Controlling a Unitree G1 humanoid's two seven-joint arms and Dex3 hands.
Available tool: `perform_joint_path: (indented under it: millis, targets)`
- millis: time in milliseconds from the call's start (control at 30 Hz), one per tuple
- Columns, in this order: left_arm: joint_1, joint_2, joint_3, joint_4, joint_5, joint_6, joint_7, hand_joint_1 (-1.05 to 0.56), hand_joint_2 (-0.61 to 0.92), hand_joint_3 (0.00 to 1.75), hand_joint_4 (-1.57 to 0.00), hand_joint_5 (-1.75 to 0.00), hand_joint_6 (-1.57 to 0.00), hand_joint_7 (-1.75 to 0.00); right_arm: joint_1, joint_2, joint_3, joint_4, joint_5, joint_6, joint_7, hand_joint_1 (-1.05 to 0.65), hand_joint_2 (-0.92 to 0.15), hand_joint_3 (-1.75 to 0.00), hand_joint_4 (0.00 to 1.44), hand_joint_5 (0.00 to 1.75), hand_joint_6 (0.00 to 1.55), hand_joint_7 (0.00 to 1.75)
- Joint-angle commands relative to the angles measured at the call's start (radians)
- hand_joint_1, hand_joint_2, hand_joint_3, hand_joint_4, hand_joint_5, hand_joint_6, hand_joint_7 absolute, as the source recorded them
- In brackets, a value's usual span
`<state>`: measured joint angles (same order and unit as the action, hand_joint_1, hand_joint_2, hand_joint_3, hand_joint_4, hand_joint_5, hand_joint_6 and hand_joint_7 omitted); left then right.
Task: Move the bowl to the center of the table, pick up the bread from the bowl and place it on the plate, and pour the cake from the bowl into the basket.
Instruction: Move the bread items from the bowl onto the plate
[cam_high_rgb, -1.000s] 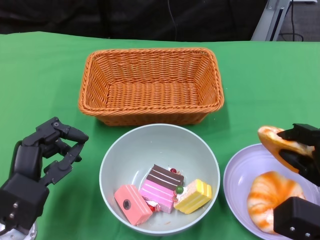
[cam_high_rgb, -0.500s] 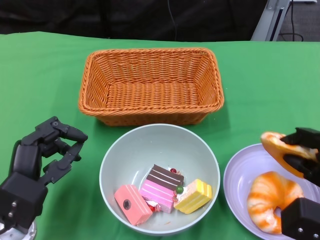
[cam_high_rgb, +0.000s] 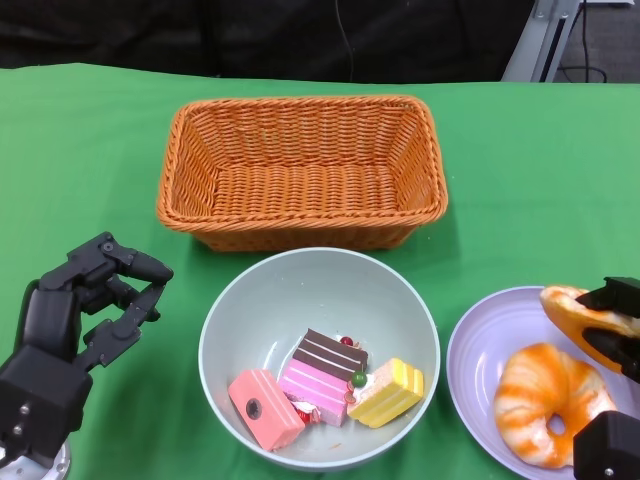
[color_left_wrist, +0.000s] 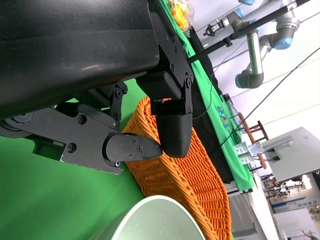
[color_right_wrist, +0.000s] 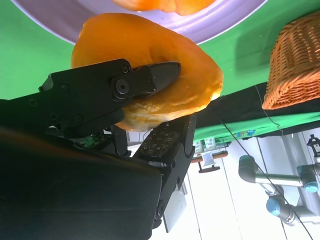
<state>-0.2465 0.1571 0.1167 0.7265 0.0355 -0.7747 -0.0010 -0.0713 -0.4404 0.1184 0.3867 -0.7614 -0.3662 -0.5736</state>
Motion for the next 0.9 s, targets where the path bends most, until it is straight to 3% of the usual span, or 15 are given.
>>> perform_joint_path:
  millis: [33,333,500,567,667,800,900]
  targets:
    - [-0.003,0.018,0.007,-0.003,-0.004,-0.003,-0.001,-0.15,0.92,0.35,-0.75,-1.45,-0.76,-1.11,-0.020,-0.026,0.005,0.027,-0.010,-0.008,-0.043,-0.17,-0.92,-0.03,0.74,1.66,0.91,0.77]
    - [-0.001,0.019,0.008,-0.005,-0.006,-0.005,-0.006,-0.15,0.92,0.35,-0.74,-1.45,-0.75,-1.12,-0.023,-0.027,0.025,0.037,-0.028,0.012,-0.055,-0.19,-0.92,-0.04,0.76,1.61,0.90,0.79]
    - [0.000,0.021,0.006,-0.008,0.000,-0.005,-0.001,-0.16,0.92,0.35,-0.74,-1.45,-0.75,-1.13,-0.028,-0.026,0.029,0.050,-0.039,0.027,-0.059,-0.19,-0.92,-0.04,0.73,1.65,0.85,0.90]
    - [0.001,0.020,0.006,-0.010,0.002,-0.002,0.001,-0.16,0.92,0.34,-0.74,-1.45,-0.74,-1.13,-0.033,-0.027,0.033,0.065,-0.042,0.033,-0.060,-0.19,-0.92,-0.03,0.70,1.70,0.78,1.07]
    - [-0.001,0.019,0.006,-0.005,-0.004,-0.006,-0.005,-0.15,0.92,0.33,-0.74,-1.45,-0.74,-1.14,-0.041,-0.029,0.041,0.083,-0.038,0.033,-0.061,-0.20,-0.92,-0.03,0.69,1.72,0.74,1.16]
    - [-0.002,0.019,0.006,-0.002,-0.005,-0.009,-0.007,-0.15,0.92,0.33,-0.74,-1.46,-0.74,-1.14,-0.045,-0.031,0.047,0.092,-0.032,0.031,-0.063,-0.19,-0.92,-0.03,0.70,1.72,0.74,1.16]
    - [0.001,0.016,0.005,-0.010,-0.004,-0.002,-0.004,-0.16,0.92,0.33,-0.74,-1.46,-0.74,-1.14,-0.047,-0.025,0.044,0.096,-0.012,0.045,-0.032,-0.20,-0.92,-0.03,0.72,1.67,0.79,1.00]
